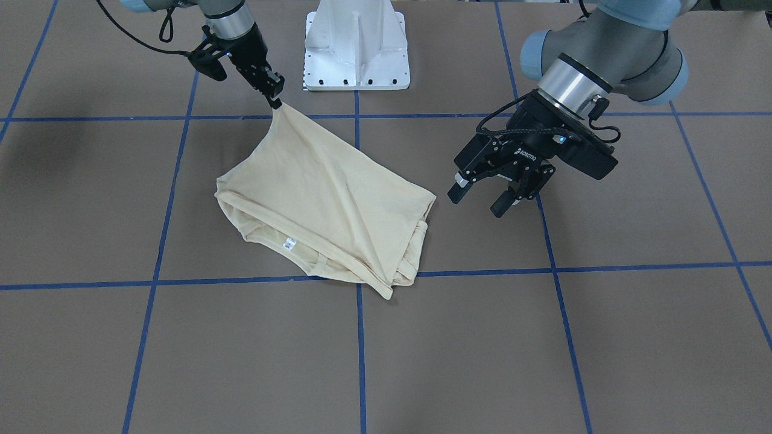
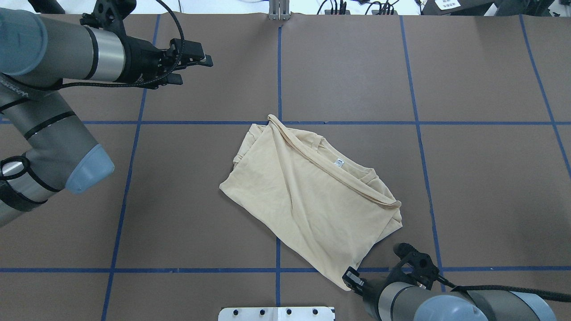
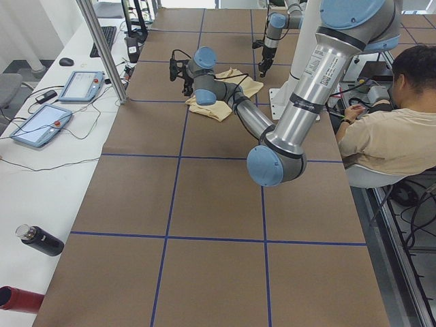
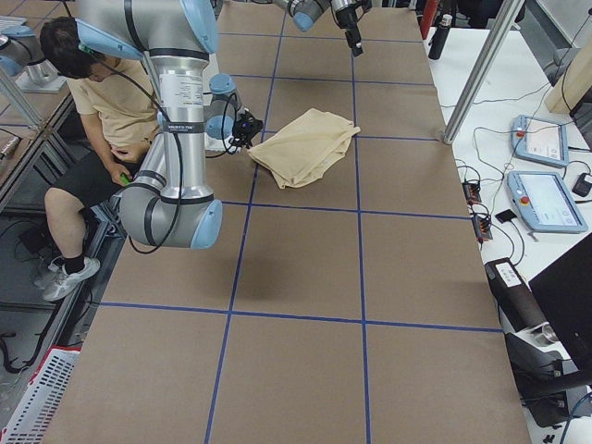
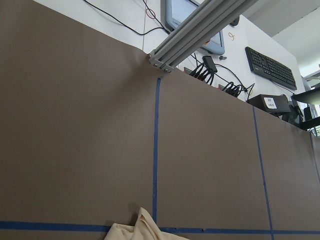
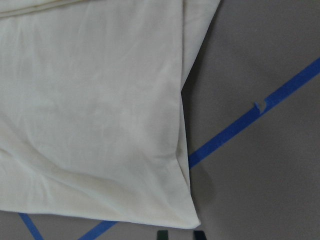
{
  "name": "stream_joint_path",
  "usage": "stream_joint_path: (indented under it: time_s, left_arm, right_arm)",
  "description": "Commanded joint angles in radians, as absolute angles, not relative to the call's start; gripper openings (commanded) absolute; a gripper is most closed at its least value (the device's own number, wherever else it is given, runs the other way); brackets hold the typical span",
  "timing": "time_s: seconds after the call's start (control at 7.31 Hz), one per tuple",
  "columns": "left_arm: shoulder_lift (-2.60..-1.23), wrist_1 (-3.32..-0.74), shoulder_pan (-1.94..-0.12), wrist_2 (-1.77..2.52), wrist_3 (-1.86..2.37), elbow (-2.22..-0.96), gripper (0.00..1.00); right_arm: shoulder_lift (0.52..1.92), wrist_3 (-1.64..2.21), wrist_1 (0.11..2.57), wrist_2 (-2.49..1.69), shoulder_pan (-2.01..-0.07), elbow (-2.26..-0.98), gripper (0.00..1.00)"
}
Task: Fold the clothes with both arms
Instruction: 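Move the left gripper to the shirt edge while the right gripper releases and lifts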
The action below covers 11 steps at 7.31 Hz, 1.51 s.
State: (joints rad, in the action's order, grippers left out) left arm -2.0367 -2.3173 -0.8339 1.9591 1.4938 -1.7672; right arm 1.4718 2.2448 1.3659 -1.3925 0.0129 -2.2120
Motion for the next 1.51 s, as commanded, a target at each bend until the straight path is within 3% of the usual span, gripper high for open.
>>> stream_joint_path:
  time_s: [0.0,0.41,0.82,1.37]
  left_arm:
    - [-2.000,-2.318,-0.784,1.953,1.564,-1.786,1.00]
    - [-1.982,-2.208,-0.703,1.966,1.615,-1.807,0.97]
    - [-1.997,-2.129,-0.609,1.850,1.612,-1.807,0.96]
    - [-1.965,-2.126,-0.539,1.833,1.606,-1.798,0.89]
  right_arm:
    - [1.523,2.250,1.379,-1.347,-0.004,-2.291,1.00]
    - [1.447,2.246,1.381,-1.353,-0.171,-2.283,1.00]
    - [1.357,2.205,1.382,-1.365,-0.296,-2.186,1.00]
    - [1.302,1.956,1.379,-1.733,-0.610,-2.070,1.00]
